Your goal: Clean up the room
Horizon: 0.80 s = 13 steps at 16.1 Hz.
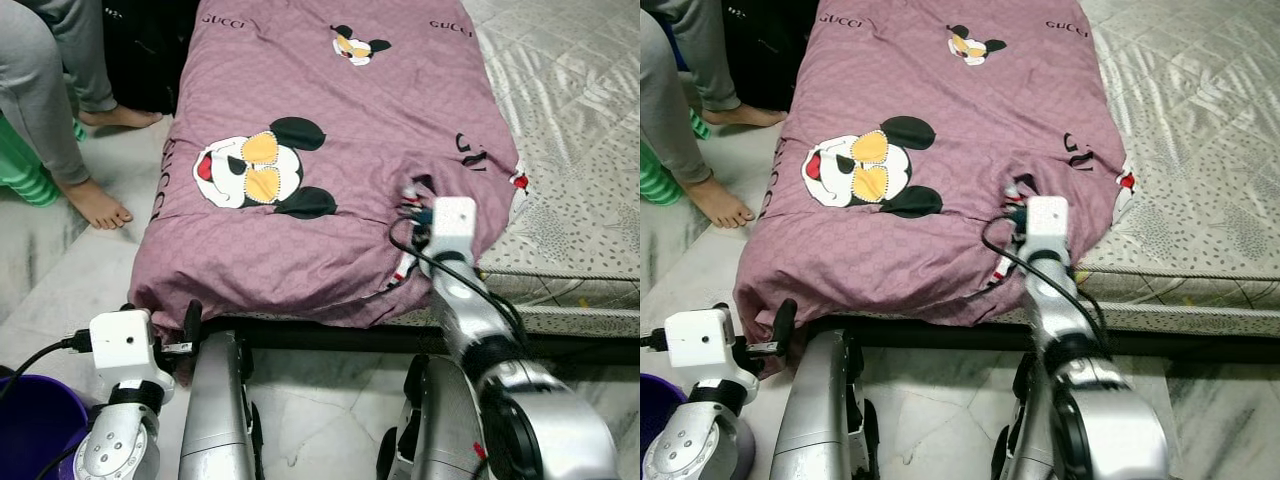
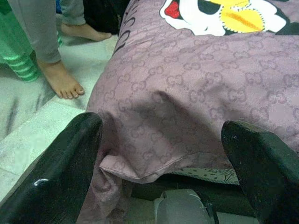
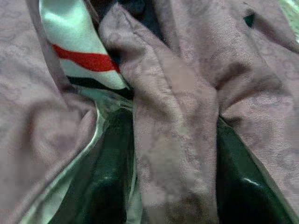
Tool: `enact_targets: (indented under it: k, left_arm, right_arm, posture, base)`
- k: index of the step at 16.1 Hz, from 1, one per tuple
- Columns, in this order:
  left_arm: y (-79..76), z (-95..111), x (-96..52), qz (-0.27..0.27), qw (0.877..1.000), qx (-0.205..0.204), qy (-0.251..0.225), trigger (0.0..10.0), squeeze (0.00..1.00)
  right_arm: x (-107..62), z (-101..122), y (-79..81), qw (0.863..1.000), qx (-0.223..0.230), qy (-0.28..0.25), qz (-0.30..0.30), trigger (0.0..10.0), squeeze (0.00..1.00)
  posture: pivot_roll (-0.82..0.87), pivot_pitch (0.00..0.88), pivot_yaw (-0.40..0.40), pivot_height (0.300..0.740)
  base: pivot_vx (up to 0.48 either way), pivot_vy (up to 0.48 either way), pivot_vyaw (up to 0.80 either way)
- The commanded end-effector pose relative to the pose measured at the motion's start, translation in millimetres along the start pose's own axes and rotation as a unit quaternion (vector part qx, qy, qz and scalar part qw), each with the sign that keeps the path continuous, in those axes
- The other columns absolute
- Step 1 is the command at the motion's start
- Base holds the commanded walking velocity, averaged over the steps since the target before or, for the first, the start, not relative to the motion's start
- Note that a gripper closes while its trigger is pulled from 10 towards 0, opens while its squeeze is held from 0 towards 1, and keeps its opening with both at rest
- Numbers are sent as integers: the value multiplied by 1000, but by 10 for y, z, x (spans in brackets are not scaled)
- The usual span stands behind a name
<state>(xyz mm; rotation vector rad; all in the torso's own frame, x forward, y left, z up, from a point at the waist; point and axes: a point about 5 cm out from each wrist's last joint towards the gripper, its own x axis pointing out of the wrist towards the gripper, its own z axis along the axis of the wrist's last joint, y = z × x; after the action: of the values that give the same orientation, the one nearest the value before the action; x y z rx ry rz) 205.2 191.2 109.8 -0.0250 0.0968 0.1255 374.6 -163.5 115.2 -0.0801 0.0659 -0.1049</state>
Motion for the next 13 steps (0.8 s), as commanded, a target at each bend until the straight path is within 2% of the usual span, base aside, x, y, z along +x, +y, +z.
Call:
enact_targets:
  k: [1,5,8,11,13]
  left_arm:
    - [34,-60,-11,9,1000,-2,18,10000,0]
    - [47,-76,23,14,1000,-13,22,10000,0]
    - [51,-85,42,18,999,-16,21,10000,0]
    - [53,-95,64,17,999,-16,21,10000,0]
    - [53,-101,82,18,1000,-14,21,10000,0]
  right_arm:
    - [-52,-108,-89,1000,7,10,-8,0,0]
    - [-195,-148,-170,999,34,-30,13,0,0]
    - [-379,-91,-206,996,33,-77,32,0,0]
    - [-517,-72,-246,995,34,-83,38,0,0]
    - [-621,-115,-335,997,31,-62,33,0,0]
  posture:
    - [159,275,-7,522]
    - [140,267,-6,522]
    - [137,257,-10,522]
    - [130,246,-11,522]
    - [132,235,-13,522]
  base:
    - [0,0,0]
    - [0,0,0]
    - [0,0,0]
    - [0,0,0]
    - [0,0,0]
